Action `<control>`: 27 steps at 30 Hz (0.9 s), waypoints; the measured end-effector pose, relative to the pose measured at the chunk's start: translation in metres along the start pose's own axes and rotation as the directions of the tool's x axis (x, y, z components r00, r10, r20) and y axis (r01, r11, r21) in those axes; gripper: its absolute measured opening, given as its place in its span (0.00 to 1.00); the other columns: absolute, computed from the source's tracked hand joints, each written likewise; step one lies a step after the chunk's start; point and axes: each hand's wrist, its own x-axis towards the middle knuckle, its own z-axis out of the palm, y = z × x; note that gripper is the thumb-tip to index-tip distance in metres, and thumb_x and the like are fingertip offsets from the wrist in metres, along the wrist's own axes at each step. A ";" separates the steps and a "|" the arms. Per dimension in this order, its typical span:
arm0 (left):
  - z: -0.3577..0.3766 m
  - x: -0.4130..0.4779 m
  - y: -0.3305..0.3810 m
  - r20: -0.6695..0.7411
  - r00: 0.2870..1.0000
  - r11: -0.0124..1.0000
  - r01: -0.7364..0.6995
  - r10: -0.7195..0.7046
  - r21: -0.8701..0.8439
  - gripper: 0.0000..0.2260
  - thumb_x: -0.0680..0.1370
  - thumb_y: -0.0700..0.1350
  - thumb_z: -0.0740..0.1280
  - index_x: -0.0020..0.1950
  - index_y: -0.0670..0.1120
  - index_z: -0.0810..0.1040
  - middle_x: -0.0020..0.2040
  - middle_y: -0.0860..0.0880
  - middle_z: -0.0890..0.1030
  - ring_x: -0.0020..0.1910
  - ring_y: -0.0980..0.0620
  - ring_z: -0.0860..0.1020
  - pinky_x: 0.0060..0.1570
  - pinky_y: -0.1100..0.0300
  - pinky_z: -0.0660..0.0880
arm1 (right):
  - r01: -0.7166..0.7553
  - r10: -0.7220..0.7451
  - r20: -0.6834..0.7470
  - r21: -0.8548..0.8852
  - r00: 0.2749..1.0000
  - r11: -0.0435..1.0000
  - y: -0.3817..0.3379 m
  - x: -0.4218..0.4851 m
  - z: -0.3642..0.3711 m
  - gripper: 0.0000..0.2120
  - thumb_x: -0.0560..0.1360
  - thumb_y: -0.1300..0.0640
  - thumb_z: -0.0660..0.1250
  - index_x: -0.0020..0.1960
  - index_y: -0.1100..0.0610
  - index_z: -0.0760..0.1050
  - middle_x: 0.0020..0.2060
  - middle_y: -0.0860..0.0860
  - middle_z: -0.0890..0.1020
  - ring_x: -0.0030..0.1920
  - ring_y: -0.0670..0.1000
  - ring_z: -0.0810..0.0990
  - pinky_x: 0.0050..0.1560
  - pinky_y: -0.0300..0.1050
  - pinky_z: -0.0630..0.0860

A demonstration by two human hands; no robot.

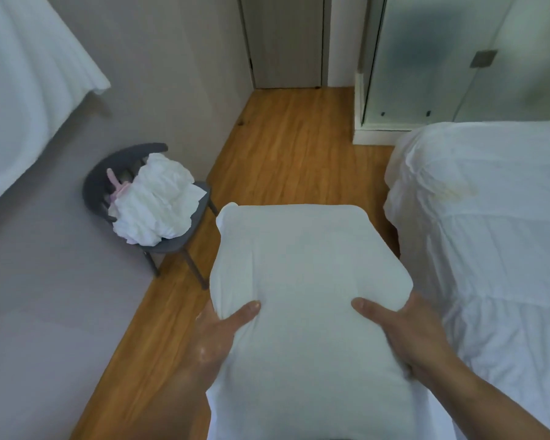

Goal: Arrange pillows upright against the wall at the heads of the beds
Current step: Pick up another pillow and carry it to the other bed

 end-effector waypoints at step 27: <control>0.228 0.621 0.214 0.365 0.922 0.980 0.063 -0.129 0.187 0.37 0.65 0.57 0.81 0.72 0.56 0.74 0.55 0.60 0.82 0.58 0.49 0.80 0.61 0.51 0.74 | -0.095 0.074 -0.480 -0.020 0.874 0.995 -0.214 0.526 0.004 0.40 0.58 0.37 0.82 0.67 0.47 0.76 0.53 0.44 0.86 0.52 0.52 0.86 0.51 0.53 0.83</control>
